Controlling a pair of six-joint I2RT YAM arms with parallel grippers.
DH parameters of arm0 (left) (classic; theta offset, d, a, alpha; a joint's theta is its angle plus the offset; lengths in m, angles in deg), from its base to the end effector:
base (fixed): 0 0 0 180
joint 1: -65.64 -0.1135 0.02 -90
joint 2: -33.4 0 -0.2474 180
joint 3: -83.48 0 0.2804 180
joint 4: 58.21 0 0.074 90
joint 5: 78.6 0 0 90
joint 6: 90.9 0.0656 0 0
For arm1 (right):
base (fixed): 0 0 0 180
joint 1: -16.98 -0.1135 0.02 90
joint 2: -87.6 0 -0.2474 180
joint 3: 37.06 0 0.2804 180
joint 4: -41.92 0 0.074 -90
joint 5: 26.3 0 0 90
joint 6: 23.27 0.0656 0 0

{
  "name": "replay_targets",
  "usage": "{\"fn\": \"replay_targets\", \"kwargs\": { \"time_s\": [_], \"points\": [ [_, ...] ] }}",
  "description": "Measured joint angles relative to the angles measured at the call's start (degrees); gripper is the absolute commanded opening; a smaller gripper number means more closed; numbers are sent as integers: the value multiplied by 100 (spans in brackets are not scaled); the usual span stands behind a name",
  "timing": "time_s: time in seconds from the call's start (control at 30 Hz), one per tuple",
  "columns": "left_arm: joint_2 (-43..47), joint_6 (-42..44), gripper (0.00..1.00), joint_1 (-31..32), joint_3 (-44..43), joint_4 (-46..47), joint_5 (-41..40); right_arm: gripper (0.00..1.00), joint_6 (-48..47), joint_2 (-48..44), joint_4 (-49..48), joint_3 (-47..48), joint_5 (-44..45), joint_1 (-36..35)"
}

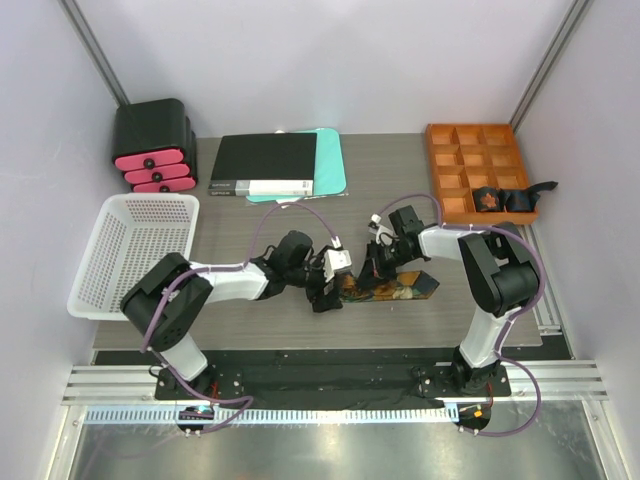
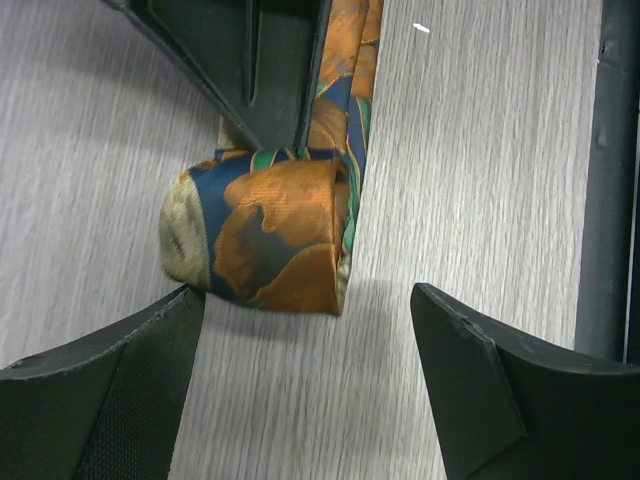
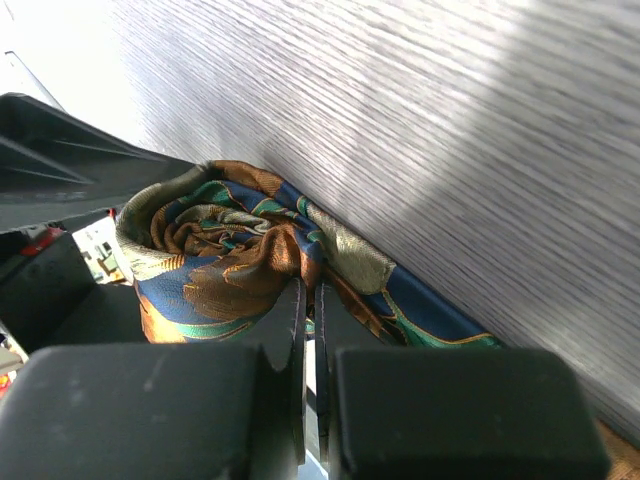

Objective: Roll the ties
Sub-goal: Roll the tie at the center of the board.

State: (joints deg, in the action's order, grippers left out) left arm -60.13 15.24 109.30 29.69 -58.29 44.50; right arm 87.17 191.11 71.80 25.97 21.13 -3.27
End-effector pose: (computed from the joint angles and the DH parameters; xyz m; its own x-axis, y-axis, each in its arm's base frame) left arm 0.2284 -0.2675 0.0986 -0.1999 0.5127 -0.8350 0.9758 0.1811 -0.1224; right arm 0.2963 0.1566 0.0568 -0.9915 -0.0916 -0.0924 -0.1302 0.6875 0.7144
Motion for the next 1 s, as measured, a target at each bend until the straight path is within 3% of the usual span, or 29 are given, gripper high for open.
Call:
{"fn": "replay_targets", "kwargs": {
  "time_s": [0.23,0.43,0.53,0.57,0.67,0.8,1.0],
  "points": [
    [-494,-144,78,125,-295,286,-140,1,-4,0,-131,-33,0,-46],
    [-678,-208,81,140,-352,549,-417,1,-105,0,-240,-33,-4,-118],
    [-699,-149,65,138,-343,634,-509,1,-144,0,-254,-35,-15,-120],
    [-699,-103,51,140,-339,636,-476,1,-153,0,-258,-35,-15,-122],
    [-699,-26,33,164,-310,634,-328,1,-195,0,-286,-28,-17,-131],
    [-697,160,20,192,-297,595,-195,18,-278,2,-197,46,7,-140],
    [-680,240,14,192,-297,579,-203,27,-442,15,387,396,227,105]
  ]
}}
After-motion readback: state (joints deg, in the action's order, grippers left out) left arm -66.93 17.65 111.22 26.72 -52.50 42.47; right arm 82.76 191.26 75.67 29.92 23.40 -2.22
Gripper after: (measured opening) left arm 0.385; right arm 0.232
